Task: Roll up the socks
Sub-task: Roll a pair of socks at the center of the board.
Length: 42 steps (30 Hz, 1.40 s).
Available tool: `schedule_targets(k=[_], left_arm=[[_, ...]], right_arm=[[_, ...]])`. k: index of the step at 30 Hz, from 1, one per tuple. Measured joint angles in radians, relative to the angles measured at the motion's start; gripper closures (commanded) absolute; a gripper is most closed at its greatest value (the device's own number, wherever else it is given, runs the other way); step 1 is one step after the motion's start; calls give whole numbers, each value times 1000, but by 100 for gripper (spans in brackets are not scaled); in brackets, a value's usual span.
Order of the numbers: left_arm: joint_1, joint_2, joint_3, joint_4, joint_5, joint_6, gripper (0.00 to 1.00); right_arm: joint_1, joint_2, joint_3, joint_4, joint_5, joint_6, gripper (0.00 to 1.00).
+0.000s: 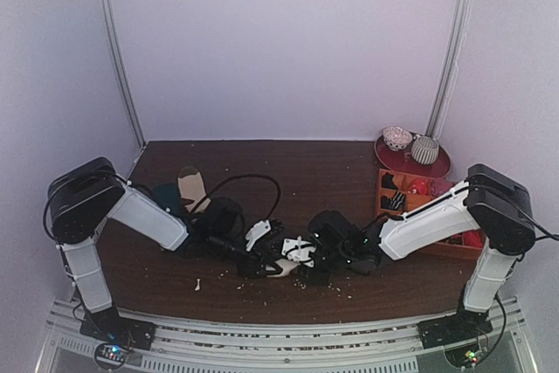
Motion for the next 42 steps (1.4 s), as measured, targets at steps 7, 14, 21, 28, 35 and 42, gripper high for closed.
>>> schedule_targets(k=[7, 14, 21, 28, 35, 42], left_arm=[[-3, -105, 0, -125, -129, 83, 34], [-6, -179, -102, 39, -98, 198, 32], [-7, -85, -138, 160, -57, 247, 28], [-6, -32, -110, 196, -43, 270, 46], [2, 12, -74, 197, -43, 277, 67], [14, 27, -57, 180, -4, 285, 100]], right_arm=[[-49, 4, 13, -32, -114, 162, 73], [-98, 33, 37, -39, -233, 298, 73], [-105, 52, 65, -57, -265, 335, 73], [-109, 54, 69, -64, -274, 344, 73], [-109, 55, 69, -64, -276, 354, 73], [-110, 62, 98, -112, -267, 360, 60]])
